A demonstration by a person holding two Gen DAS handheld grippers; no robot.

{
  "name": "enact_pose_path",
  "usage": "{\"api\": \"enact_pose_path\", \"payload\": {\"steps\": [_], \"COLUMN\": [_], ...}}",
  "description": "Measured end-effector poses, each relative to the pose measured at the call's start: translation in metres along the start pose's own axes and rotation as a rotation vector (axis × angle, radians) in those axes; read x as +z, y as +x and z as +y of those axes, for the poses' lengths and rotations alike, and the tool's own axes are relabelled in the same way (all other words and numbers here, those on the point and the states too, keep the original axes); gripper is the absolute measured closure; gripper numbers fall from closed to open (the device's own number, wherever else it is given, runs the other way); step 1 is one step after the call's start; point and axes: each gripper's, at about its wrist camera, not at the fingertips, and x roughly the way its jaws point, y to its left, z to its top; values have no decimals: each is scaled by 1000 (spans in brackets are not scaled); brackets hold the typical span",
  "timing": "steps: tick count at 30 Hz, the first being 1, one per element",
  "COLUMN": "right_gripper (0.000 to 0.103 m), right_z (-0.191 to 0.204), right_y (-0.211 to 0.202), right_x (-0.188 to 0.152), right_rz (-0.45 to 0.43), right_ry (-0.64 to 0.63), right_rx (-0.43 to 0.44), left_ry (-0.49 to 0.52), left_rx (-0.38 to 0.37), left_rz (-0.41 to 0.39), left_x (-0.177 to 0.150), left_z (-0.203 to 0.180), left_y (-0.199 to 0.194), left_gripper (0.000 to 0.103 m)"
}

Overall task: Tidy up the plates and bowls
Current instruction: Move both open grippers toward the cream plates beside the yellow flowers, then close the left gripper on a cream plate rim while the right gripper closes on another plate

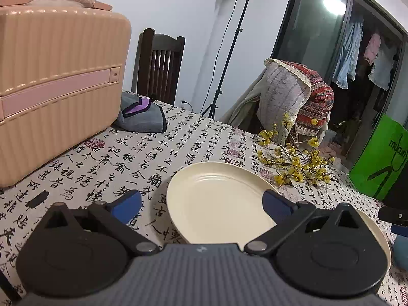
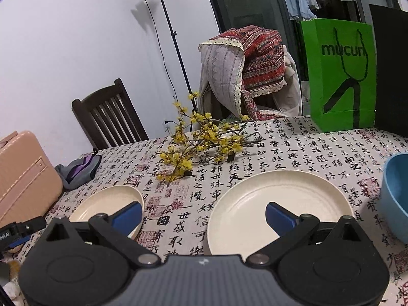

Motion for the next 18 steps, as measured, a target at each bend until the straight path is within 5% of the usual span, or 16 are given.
{"api": "enact_pose_path", "payload": {"steps": [18], "right_gripper": [0], "right_z": [31], "right_y": [46], "right_x": [7], "right_rz": [27], "right_ry": [-42], "right_rx": [-18], "left_ry": [-55], "left_rx": [42], "left_rz": [10], "left_x": [-3], "left_z": [22], "left_y": [45], "left_gripper": [0]}}
